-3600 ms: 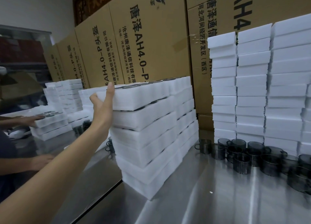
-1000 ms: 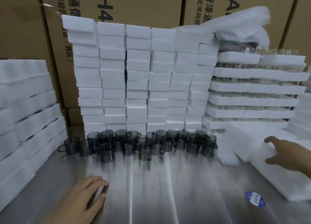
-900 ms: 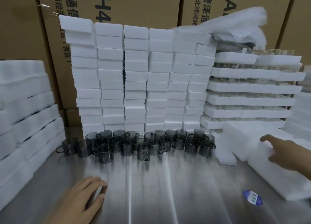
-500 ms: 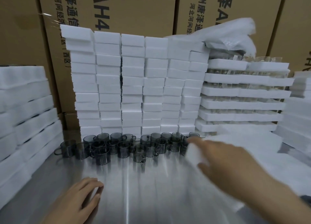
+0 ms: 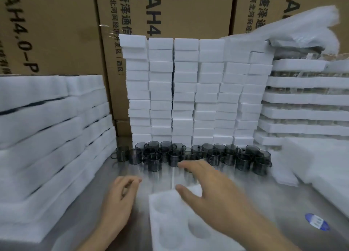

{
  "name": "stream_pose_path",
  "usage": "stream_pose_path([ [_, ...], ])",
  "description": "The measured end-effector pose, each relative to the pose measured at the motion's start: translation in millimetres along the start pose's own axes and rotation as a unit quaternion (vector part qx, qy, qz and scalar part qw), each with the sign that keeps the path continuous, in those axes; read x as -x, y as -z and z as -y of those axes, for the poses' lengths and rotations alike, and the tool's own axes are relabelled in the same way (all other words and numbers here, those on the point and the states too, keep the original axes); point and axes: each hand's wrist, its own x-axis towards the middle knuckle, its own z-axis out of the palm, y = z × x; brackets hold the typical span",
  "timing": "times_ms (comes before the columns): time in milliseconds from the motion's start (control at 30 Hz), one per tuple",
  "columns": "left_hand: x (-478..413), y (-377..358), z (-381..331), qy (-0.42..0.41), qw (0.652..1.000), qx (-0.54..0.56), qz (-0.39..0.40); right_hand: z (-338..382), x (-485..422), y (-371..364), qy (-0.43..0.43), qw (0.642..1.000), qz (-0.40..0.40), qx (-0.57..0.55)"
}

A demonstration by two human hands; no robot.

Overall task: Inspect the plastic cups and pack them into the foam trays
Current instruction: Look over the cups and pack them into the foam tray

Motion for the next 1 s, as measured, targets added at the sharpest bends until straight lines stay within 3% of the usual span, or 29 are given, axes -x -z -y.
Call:
stream_pose_path([
  [67, 1.2, 2.5, -3.8, -0.015, 0.999, -0.042, -0.001, -36.7, 0.4, 9.2, -0.063, 0.995, -0.010, 0.075],
  [133, 3.1, 0.2, -7.4, -0.014, 0.998, -0.026, 0.050, -72.5, 7.1, 11.8, -0.140, 0.983, 0.022, 0.113],
  [233, 15.3, -14.3, -15.5, -0.005, 0.991, 0.020, 0.135, -105.4, 21.6, 4.8, -0.208, 0.976, 0.060, 0.028],
  [300, 24.2, -22.7, -21.2, -0.005, 0.987, 0.064, 0.145, -114.0, 26.8, -3.0, -0.221, 0.972, 0.052, -0.065],
  [467, 25.6, -27.2, -25.9, 0.004, 0.990, 0.084, 0.117, -118.4, 27.0, -11.2, -0.219, 0.945, -0.075, -0.233],
  [600, 25.5, -27.3, -22.8, 0.047, 0.981, 0.104, 0.155, -118.9, 31.3, -26.5, -0.241, 0.937, 0.005, -0.253],
  [733, 0.2, -21.2, -13.5, 0.051, 0.990, 0.097, 0.087, -135.7, 32.5, -18.0, -0.231, 0.946, -0.074, -0.216],
  [867, -46.0, -13.5, 16.4, 0.056, 0.997, -0.051, 0.004, -163.9, 36.1, -24.3, -0.238, 0.965, -0.080, -0.079],
  [1000, -95.8, -7.3, 42.5, 0.050, 0.974, -0.219, -0.005, -174.5, 28.9, -34.7, -0.208, 0.978, -0.029, -0.017],
])
